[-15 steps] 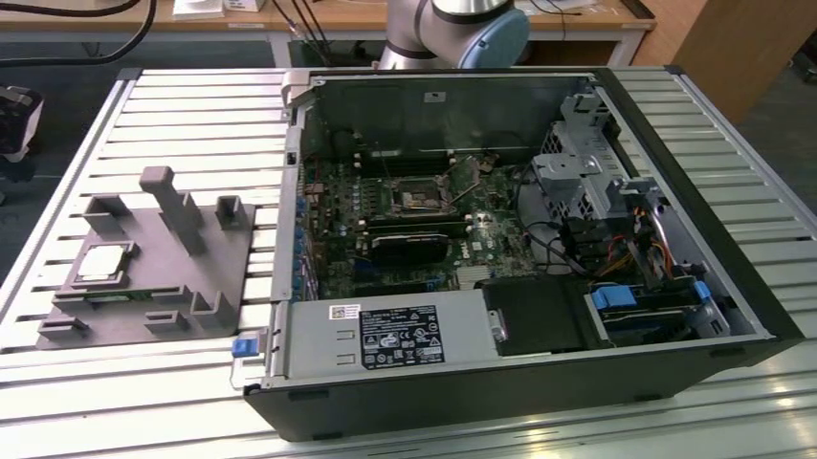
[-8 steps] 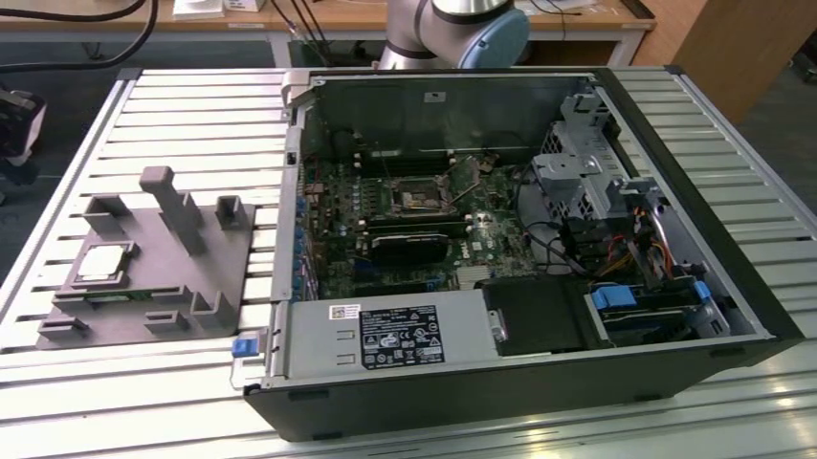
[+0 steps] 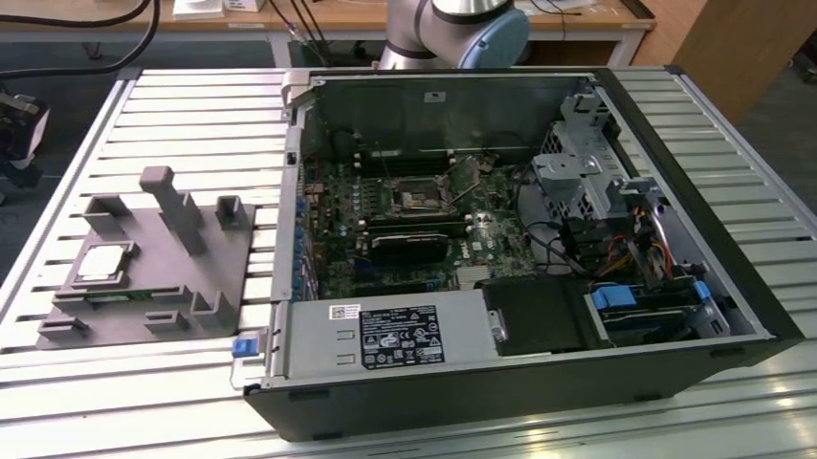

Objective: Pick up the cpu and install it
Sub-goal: 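Pick up the cpu and move it towards the insertion slot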

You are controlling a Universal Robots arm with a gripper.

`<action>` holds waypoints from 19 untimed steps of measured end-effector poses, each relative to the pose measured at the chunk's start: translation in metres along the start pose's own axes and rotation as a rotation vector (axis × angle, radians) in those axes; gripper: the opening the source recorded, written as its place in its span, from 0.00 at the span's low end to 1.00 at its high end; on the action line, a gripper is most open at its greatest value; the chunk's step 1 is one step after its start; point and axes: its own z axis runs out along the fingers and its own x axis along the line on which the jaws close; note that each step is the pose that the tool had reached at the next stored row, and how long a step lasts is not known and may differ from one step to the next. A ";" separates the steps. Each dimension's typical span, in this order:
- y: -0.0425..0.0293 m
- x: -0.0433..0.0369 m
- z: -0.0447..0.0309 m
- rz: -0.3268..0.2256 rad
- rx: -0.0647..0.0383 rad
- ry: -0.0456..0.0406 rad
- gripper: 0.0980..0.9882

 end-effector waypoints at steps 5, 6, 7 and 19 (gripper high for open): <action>-0.0001 0.0001 0.0025 0.000 0.000 0.0000 0.01; -0.0002 0.0001 0.0031 0.000 0.000 0.0000 0.01; -0.0002 0.0001 0.0036 0.000 0.000 -0.0001 0.01; -0.0005 0.0002 0.0100 0.000 0.000 0.0000 0.01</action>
